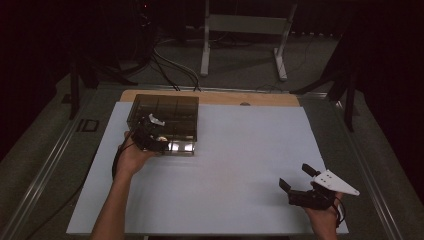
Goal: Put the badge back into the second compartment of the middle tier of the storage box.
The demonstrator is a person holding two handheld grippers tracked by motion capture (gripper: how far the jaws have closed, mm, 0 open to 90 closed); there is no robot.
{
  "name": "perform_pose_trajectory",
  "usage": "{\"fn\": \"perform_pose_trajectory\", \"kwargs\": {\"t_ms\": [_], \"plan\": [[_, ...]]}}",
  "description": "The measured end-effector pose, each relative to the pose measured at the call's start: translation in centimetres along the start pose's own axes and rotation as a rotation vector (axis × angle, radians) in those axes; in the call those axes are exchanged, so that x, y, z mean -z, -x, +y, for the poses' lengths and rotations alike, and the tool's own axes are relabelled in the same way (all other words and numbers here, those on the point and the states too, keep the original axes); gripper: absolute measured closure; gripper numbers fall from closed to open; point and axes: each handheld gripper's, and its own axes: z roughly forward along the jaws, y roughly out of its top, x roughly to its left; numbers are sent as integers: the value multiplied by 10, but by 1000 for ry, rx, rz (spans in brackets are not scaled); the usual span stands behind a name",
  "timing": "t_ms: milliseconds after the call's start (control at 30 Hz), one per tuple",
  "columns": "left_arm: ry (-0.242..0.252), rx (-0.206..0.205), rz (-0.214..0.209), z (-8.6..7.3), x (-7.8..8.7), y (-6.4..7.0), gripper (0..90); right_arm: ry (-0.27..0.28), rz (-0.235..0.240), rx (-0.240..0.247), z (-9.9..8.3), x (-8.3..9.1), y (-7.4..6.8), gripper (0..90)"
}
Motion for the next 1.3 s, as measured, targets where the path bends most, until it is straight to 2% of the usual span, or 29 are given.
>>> {"fn": "perform_pose_trajectory", "kwargs": {"t_ms": [333,367,433,500,567,633,667,733,967,1100,1167,1300], "plan": [[-3,3,4,0,-1,3,478,-3,0,-2,0,0,0,4],[13,12,10,0,0,3,440,-3,1,0,0,0,0,4],[50,18,23,0,5,5,289,-3,1,-1,0,0,0,4],[86,28,34,1,11,6,179,-3,0,-2,0,0,0,4],[121,47,22,2,16,4,162,-4,1,0,0,0,0,4],[137,57,32,1,20,2,84,-3,2,2,0,0,-1,4],[141,57,26,1,21,1,83,-2,1,3,0,0,-1,4],[143,58,28,0,23,0,27,-3,0,2,0,0,0,4],[191,95,44,-3,30,-3,10,0,-1,0,0,0,0,4],[229,96,48,-6,33,-2,10,2,-1,0,0,1,0,4],[241,89,77,-8,34,-1,10,2,-1,1,0,1,0,4],[271,98,74,-13,37,0,10,2,-1,0,0,0,0,4]]}}
